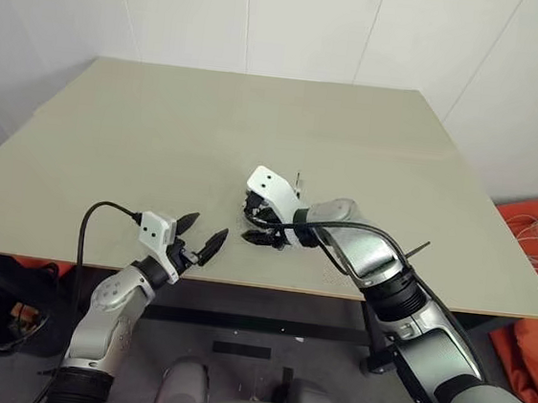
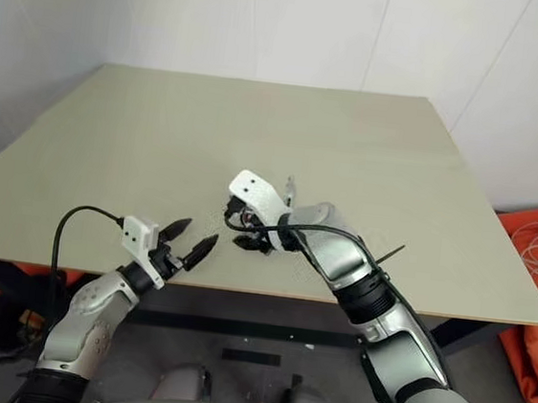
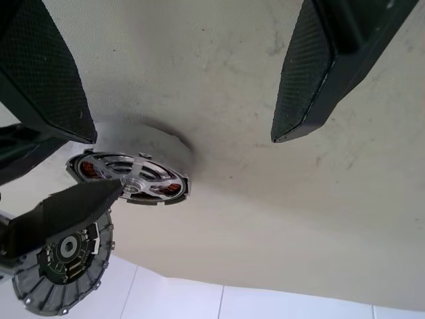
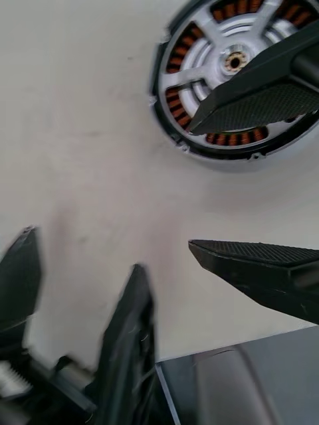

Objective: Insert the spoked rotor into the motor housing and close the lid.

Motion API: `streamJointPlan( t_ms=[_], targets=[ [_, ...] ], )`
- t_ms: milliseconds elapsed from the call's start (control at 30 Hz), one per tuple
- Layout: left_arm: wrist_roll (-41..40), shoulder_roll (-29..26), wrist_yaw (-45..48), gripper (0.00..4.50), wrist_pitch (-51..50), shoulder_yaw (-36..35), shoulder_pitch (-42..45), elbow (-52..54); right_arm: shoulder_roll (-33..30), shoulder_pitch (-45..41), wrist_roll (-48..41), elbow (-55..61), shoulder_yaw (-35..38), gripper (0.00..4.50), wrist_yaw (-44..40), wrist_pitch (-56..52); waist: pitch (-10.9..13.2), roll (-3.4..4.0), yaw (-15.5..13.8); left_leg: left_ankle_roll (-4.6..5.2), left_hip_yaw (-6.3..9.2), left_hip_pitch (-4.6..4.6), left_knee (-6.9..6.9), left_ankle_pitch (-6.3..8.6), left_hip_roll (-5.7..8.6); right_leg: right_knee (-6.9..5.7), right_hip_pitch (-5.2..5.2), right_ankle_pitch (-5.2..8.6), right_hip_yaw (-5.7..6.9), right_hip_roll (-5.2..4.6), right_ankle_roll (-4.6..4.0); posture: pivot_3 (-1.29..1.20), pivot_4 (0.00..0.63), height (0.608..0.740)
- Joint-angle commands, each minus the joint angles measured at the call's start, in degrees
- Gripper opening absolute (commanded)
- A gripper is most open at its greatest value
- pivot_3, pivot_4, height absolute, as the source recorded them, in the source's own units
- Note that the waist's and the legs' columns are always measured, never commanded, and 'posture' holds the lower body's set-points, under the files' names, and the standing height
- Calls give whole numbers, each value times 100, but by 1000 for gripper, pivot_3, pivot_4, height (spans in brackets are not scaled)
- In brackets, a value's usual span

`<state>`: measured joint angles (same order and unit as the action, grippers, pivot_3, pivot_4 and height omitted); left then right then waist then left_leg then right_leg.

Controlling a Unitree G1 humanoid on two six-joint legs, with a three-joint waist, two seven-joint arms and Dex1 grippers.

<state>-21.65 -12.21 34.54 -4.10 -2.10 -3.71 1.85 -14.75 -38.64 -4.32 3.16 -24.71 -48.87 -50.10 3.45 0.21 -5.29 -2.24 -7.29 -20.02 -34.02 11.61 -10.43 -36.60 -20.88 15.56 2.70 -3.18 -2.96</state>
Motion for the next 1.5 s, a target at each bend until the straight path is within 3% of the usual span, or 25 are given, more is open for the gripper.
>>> streamJointPlan(
  t_ms=[33, 167, 333, 433, 467, 767, 933, 1133, 1300, 1433, 1500],
  targets=[
    [-28, -39, 88, 4500, 168, -79, 75, -6, 281, -252, -585, 500, 583, 2754, -110, 477, 0, 0, -1, 0, 0, -1, 1, 0, -1, 0, -2, 0, 0, 1, 0, 0, 0, 740],
    [-28, -41, 134, 4500, 220, -83, 78, -87, 527, -537, -576, 215, 1036, 2754, 438, 943, 3, -4, -7, 0, 0, -13, 0, 0, 0, 1, -11, 0, 0, 1, -1, 0, 0, 740],
    [18, 15, 123, 4500, 266, -30, 62, -99, 381, -697, -237, -123, 1212, 1314, 1031, 1513, 6, -8, -16, 0, 0, -11, -1, 0, 4, 2, -5, 0, 0, 0, -1, 0, 0, 740],
    [106, 122, 3, 4500, 234, 102, 24, 44, 132, -589, -215, -183, 1209, 196, 1008, 1586, 6, -8, -9, 0, 0, -3, -1, 0, 3, 2, 2, 0, 0, 0, 0, 0, 0, 740],
    [127, 147, -28, 4500, 221, 133, 18, 83, 55, -533, -211, -183, 1190, 37, 994, 1614, 6, -8, -8, 0, 0, -4, 0, 0, 3, 2, 2, 0, 0, 0, 0, 0, 0, 740],
    [266, 284, -356, 4500, 18, 399, 0, 455, -114, -252, -172, -171, 1164, 37, 1140, 1719, 7, -8, 4, -1, -1, -7, 0, 0, 0, 2, -5, -1, 0, 3, 0, 0, 0, 740],
    [212, 215, -438, 4500, -193, 385, 42, 660, -111, -400, 41, -432, 1359, 37, 1638, 2105, 7, -8, 1, -1, -2, -7, -1, 0, 0, 2, -4, 0, 0, 2, 0, 0, 0, 740],
    [-29, -48, -256, 4500, -328, 121, 120, 635, -863, -671, 1043, -1547, 1283, 37, 2379, 2488, 7, -9, -19, -4, -3, -8, -5, -2, 7, -1, -1, -1, 0, 0, 0, 0, 0, 740],
    [-202, -238, 26, 4500, -246, -116, 147, 379, -1843, -239, 1528, -1612, 838, 37, 1627, 2517, 8, -9, -9, 1, 0, -11, -5, 0, 10, 2, 3, -1, 0, 1, -1, 0, 0, 740],
    [-132, -166, 116, 4500, -95, -76, 135, 197, -2816, 458, 1439, -795, 507, 37, 172, 2470, 11, -5, -17, 10, 0, -16, -4, 5, 11, 6, 1, -2, 0, 1, 1, 0, 0, 740],
    [-77, -104, 97, 4500, -49, -13, 122, 184, -3076, 783, 916, -166, 659, 37, -540, 2170, 14, -1, -13, 15, 0, -17, -4, 8, 10, 10, 3, -2, 0, 1, 1, 0, 0, 740]
  ],
)
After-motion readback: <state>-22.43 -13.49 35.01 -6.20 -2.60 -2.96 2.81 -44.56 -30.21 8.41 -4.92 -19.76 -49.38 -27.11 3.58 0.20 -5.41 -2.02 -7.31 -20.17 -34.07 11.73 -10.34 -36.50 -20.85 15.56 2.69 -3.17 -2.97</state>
